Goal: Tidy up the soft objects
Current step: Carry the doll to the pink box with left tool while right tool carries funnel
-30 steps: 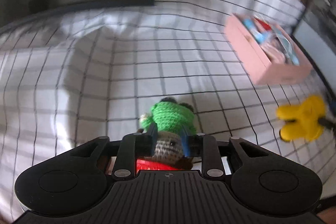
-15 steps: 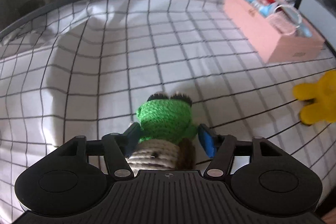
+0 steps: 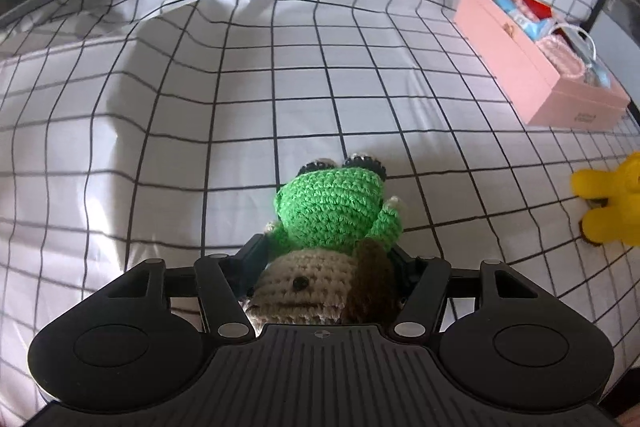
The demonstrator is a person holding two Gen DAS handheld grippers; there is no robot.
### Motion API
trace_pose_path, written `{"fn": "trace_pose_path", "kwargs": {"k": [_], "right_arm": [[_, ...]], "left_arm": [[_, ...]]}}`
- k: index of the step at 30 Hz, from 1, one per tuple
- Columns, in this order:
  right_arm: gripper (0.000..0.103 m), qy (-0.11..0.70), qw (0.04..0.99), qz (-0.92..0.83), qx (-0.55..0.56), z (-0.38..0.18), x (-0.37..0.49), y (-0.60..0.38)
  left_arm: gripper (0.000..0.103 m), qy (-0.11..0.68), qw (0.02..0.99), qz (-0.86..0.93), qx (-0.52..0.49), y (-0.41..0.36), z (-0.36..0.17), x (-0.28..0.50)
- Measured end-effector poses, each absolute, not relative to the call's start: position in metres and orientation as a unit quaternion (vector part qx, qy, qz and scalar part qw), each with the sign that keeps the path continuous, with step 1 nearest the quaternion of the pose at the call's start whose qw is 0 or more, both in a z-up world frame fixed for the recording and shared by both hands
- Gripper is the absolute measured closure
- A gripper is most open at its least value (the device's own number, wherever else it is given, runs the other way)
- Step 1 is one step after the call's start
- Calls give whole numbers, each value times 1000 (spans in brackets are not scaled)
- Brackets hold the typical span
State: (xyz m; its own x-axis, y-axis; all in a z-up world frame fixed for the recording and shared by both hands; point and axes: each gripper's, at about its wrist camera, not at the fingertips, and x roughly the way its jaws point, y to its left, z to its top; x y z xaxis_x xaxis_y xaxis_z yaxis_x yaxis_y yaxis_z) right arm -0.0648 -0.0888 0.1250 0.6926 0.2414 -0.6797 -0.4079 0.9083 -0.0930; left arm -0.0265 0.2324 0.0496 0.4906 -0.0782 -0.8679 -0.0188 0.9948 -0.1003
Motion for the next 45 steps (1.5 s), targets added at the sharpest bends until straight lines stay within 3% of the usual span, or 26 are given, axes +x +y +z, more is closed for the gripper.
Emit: {"fn": "trace_pose_path", "kwargs": {"k": [7,8,9,10,12,21,28,31,35,37,45], "right_arm": [[24,419,894,151,-38,97,-27,-81],[42,423,894,144,-36,93,-23,-79],[68,426,894,138,-39,89,-20,-75],[75,429,892,137,-46,87,-18,-72],[78,440,883,155,-56,86,-17,-70],[79,372,916,137,-59,142,-54,-116],[80,330,941,75,-18,150,-61,-167],[80,322,944,69,-10,146,-65,-180],[80,331,941,66,4,138,-69,-195],[80,339,939,62,7,131,-71,-203],[80,361,931,52,25,113,-69,-229]], "left_arm": [[39,491,866,-53,-81,210,59,-44],[39,491,865,-64,-75,202,60,-47],[40,492,865,-77,-68,194,63,-49],[40,492,863,-94,-59,184,67,-51],[40,492,861,-122,-49,167,74,-54],[40,441,863,-240,-55,89,140,-26],[39,345,910,-230,-22,14,199,77],[38,335,916,-220,27,-20,181,130],[35,415,887,-173,107,-64,101,184],[35,402,892,-165,129,-63,82,184],[37,391,896,-197,80,-45,123,164]]}}
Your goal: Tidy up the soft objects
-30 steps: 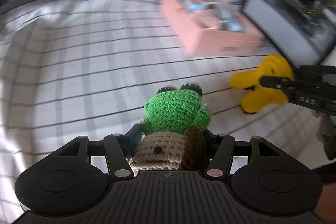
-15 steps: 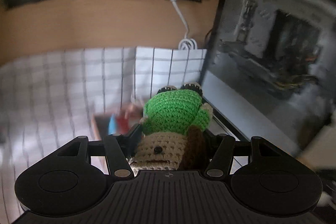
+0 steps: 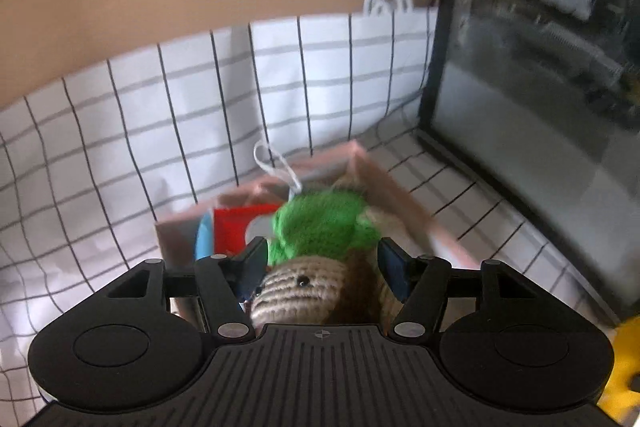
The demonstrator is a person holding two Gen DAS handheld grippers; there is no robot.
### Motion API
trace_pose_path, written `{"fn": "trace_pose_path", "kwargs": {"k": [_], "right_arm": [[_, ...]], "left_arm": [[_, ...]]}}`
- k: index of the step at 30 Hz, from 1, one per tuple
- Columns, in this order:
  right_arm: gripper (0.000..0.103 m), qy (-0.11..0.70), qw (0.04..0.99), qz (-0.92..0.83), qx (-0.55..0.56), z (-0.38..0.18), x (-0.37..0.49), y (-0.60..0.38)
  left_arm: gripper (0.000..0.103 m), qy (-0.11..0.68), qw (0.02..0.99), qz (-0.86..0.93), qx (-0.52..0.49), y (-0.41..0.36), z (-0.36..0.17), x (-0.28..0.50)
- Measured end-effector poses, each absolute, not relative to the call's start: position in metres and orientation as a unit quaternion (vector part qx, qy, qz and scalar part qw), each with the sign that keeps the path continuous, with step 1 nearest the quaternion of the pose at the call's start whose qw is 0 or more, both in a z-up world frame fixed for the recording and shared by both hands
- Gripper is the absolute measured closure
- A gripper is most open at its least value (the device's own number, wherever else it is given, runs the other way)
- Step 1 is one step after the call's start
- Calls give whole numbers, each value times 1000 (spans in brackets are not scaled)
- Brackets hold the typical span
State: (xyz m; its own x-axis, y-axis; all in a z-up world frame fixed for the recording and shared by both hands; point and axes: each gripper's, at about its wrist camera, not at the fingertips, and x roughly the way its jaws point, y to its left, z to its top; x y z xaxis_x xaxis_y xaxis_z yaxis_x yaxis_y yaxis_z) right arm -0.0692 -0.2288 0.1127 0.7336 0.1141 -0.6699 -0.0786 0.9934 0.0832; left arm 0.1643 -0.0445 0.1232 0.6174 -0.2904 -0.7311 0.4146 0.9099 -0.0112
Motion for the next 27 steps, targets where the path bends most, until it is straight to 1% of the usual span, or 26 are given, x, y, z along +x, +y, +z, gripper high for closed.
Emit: {"fn": "trace_pose_path", "kwargs": {"k": [2,5,8,9,10,12,13,14,16,19,20,22,23,25,27], "right_arm": [[80,354,933,54,24,114,-66,-231],[89,333,941,61,18,122,-62,-230],[89,333,940,69,5,127,-54,-227],[84,336,939,68,-1,126,-53,-227],[78,341,938,69,-5,126,-54,-228],[36,350,934,74,-8,125,-61,-231],[32,354,932,72,-11,124,-65,-233],[31,356,932,67,-12,123,-71,-235],[31,357,932,54,-8,119,-82,-239],[31,389,920,45,6,105,-86,-243],[33,397,917,43,13,100,-85,-244],[44,411,910,37,35,88,-78,-245],[58,416,908,34,41,83,-73,-244],[78,430,901,35,44,78,-62,-242],[81,452,890,47,20,76,-52,-234]], "left_arm": [[37,383,901,-195,53,-36,134,163],[39,384,903,-189,26,-28,145,155],[41,407,889,-209,13,-27,140,145],[41,407,889,-209,19,-27,139,140],[41,403,892,-203,32,-28,137,137],[41,404,894,-189,47,-28,132,135],[41,407,894,-181,45,-25,129,137],[41,410,894,-175,38,-23,126,138],[40,413,895,-167,30,-20,120,141],[37,413,894,-169,27,-18,114,144],[37,412,895,-170,23,-17,114,145],[39,409,896,-173,9,-12,117,144],[39,405,897,-176,-2,-9,120,143],[40,399,899,-182,-22,-2,126,137],[40,393,901,-180,-30,5,135,129]]}}
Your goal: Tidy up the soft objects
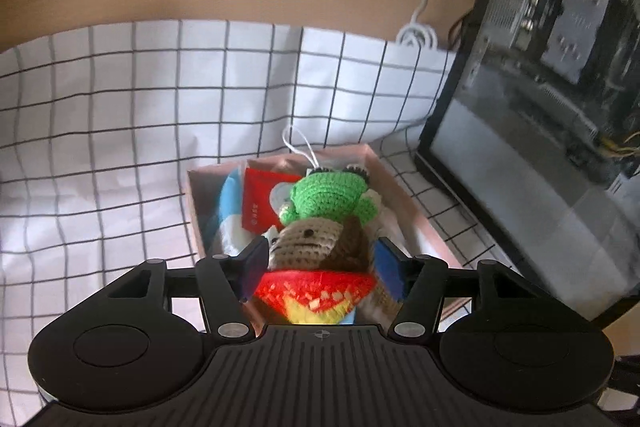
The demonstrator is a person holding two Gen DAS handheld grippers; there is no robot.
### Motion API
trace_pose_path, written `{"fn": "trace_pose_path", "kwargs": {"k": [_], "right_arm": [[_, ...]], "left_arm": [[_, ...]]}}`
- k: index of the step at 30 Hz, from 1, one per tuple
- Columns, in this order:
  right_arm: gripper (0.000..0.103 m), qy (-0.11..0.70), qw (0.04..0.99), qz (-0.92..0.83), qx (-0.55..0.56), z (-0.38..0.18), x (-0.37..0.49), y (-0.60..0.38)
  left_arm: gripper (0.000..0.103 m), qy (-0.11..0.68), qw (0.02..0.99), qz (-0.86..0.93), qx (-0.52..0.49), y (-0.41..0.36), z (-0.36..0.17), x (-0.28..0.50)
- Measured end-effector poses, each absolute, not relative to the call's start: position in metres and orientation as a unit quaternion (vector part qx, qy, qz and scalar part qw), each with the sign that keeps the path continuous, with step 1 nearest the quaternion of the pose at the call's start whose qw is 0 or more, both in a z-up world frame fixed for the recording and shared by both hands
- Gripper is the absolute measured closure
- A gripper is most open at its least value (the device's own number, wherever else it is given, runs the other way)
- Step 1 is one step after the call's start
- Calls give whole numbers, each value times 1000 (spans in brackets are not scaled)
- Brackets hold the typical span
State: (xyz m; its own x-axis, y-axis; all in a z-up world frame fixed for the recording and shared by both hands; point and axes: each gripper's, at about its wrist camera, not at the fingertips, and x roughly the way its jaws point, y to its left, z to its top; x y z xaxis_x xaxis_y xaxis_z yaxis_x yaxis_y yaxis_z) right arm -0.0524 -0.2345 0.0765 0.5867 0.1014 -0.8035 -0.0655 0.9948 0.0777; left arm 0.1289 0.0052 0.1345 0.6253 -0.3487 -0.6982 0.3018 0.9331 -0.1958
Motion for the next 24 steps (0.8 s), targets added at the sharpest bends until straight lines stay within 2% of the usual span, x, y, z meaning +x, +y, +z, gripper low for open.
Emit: {"fn": "trace_pose_path", "kwargs": {"k": [5,9,15,20,24], "right_arm": [[81,431,898,85,-30,103,-43,-213],[81,338,934,111,-20,158,-13,-199],[81,241,947,175,120,212,83,-198],[81,278,922,235,134,200,175,-166],[81,411,878,218,111,130,223,-139]], "left_arm": [[40,375,909,-162,-78,34,155,93],[40,389,901,-150,-122,53,154,63],[40,421,884,-117,-165,77,135,28],[40,431,879,-72,-192,105,122,6],[40,438,872,-51,-213,123,109,-8]]}}
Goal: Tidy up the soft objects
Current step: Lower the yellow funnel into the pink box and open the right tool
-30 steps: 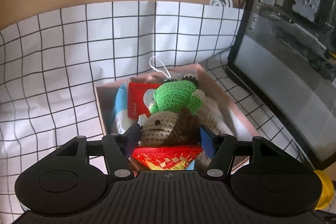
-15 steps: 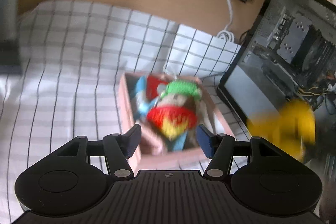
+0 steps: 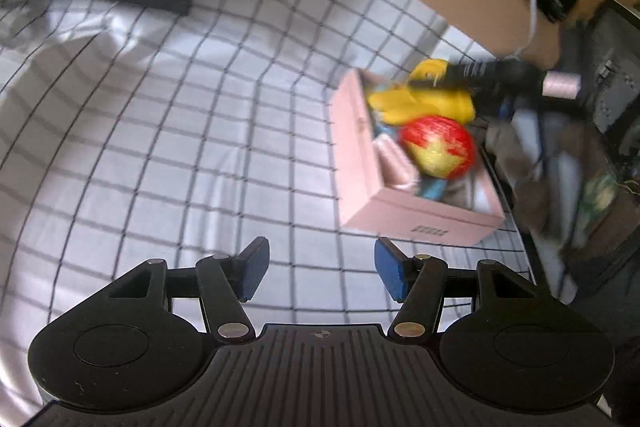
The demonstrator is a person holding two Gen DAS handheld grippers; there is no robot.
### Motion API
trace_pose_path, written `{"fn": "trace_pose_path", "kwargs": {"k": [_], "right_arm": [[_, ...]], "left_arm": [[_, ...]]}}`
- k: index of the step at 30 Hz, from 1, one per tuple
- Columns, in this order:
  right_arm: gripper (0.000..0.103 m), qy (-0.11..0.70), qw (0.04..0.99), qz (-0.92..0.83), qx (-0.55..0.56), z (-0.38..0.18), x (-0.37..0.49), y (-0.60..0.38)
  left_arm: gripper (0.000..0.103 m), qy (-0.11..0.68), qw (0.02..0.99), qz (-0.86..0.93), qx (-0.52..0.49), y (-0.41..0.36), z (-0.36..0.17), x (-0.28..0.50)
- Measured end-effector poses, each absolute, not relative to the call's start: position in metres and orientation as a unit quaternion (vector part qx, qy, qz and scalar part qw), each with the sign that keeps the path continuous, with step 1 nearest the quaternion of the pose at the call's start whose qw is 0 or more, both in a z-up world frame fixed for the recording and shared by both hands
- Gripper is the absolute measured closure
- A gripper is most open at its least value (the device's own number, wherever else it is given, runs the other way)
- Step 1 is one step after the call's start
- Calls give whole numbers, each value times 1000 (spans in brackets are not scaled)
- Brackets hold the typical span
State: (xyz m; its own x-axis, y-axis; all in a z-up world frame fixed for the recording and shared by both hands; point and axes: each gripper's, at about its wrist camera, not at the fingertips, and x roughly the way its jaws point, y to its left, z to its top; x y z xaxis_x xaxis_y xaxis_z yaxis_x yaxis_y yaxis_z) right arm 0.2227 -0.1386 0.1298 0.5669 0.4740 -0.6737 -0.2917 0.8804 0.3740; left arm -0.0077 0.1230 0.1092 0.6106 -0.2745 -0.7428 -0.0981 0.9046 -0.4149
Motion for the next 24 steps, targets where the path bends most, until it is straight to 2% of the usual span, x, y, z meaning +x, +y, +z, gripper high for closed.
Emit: {"fn": "trace_pose_path", "kwargs": {"k": [3,9,14,16,17,19,21,24], "right_arm": [[81,437,868,214,101,89,214,-138],[81,422,888,185,-5,110,204,-130],[79,442,874,189,76,93,209,-145],[74,428,880,187,85,93,206,-146],[67,424,882,186,84,95,202,-146],[66,411,891,180,68,102,193,-145],[53,396,898,181,58,111,181,-145],[51,374,909,176,51,123,162,-151]], "left_arm": [[40,448,865,-45,-224,131,100,-12],[41,451,858,-58,-240,132,90,-7],[41,459,855,-74,-229,127,89,-2],[41,460,855,-80,-227,127,90,-2],[41,460,855,-83,-225,126,90,-1],[41,462,854,-90,-221,122,89,2],[41,465,853,-98,-217,118,88,6],[41,468,851,-122,-206,107,88,12]]}}
